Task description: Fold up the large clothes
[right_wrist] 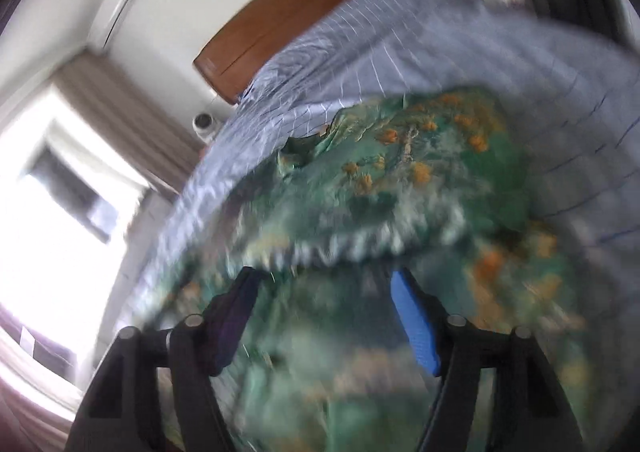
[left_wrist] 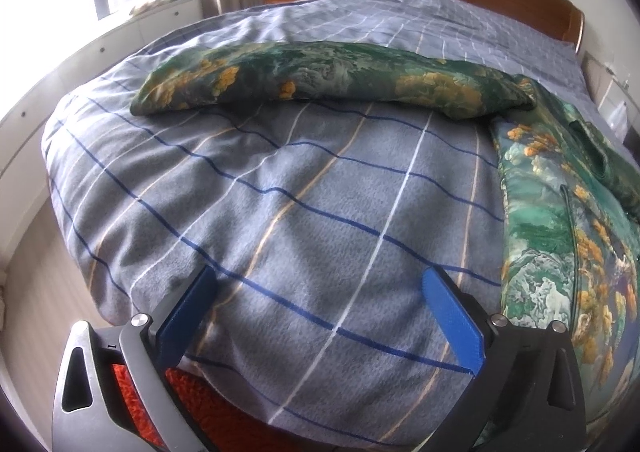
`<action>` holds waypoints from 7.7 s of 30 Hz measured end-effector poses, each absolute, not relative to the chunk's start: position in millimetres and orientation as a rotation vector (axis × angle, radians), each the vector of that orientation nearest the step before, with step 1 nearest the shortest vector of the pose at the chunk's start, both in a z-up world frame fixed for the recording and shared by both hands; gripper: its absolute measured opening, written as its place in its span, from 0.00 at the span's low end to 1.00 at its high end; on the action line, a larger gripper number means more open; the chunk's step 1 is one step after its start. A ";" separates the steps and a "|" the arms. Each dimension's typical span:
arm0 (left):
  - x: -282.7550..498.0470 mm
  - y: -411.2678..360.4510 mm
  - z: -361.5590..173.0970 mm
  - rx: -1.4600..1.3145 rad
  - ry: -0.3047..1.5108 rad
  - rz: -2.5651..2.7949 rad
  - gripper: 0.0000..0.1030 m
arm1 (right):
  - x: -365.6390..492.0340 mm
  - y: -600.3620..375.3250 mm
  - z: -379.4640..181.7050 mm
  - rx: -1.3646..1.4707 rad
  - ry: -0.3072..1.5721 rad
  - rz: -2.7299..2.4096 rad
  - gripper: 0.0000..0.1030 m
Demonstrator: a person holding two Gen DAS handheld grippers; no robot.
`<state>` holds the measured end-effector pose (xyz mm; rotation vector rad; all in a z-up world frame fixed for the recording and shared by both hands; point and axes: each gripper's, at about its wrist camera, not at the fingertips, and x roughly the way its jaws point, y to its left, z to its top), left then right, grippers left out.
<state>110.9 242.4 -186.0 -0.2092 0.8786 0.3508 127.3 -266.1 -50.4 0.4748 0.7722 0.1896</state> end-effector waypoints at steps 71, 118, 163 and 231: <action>113.3 244.2 -197.4 -0.232 0.900 0.337 1.00 | -1.6 -130.6 -99.3 -0.082 0.651 0.138 0.79; 285.9 114.6 154.1 -0.131 0.646 -0.163 0.03 | -12.0 -153.5 -79.9 0.021 0.569 0.153 0.79; 167.8 122.1 -128.0 -0.051 0.907 0.023 0.93 | 274.1 -191.6 -35.8 0.345 0.905 0.208 0.13; 117.8 64.2 -122.5 0.144 0.835 0.178 0.95 | 6.8 -200.9 -72.1 0.041 0.656 -0.051 0.64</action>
